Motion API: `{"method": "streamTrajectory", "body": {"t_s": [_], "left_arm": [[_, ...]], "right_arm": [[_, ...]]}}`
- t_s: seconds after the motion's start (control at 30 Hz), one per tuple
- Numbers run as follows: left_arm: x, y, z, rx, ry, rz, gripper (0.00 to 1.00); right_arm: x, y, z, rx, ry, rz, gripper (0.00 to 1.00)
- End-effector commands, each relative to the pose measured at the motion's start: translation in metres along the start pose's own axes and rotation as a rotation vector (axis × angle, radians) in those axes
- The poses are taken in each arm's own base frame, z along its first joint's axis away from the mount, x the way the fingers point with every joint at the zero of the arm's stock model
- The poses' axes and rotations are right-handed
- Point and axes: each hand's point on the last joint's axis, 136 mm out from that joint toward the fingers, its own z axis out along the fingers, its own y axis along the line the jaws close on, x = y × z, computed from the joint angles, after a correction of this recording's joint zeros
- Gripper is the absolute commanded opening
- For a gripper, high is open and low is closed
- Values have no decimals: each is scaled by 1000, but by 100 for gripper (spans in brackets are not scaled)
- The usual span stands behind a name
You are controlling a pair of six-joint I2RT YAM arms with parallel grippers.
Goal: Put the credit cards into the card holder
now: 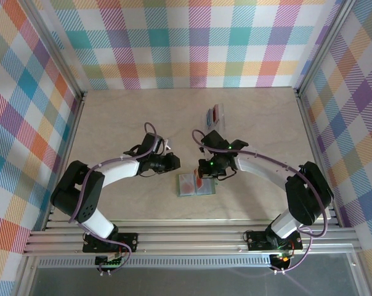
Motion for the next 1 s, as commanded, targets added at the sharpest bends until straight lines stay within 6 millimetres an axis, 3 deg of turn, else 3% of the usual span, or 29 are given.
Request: {"method": "streamTrajectory", "body": {"t_s": [0.0,0.4,0.97], "left_arm": [[9,-2,-3,-7,9,39,18],[15,-2,5,11,36,19,18],[29,11,19,0,92,-34,16]], "right_arm": [[-1,-2,10,25,-19,30,0],[1,-8,22,78,-4,31,0],[0,0,30,46,8,30,0]]}}
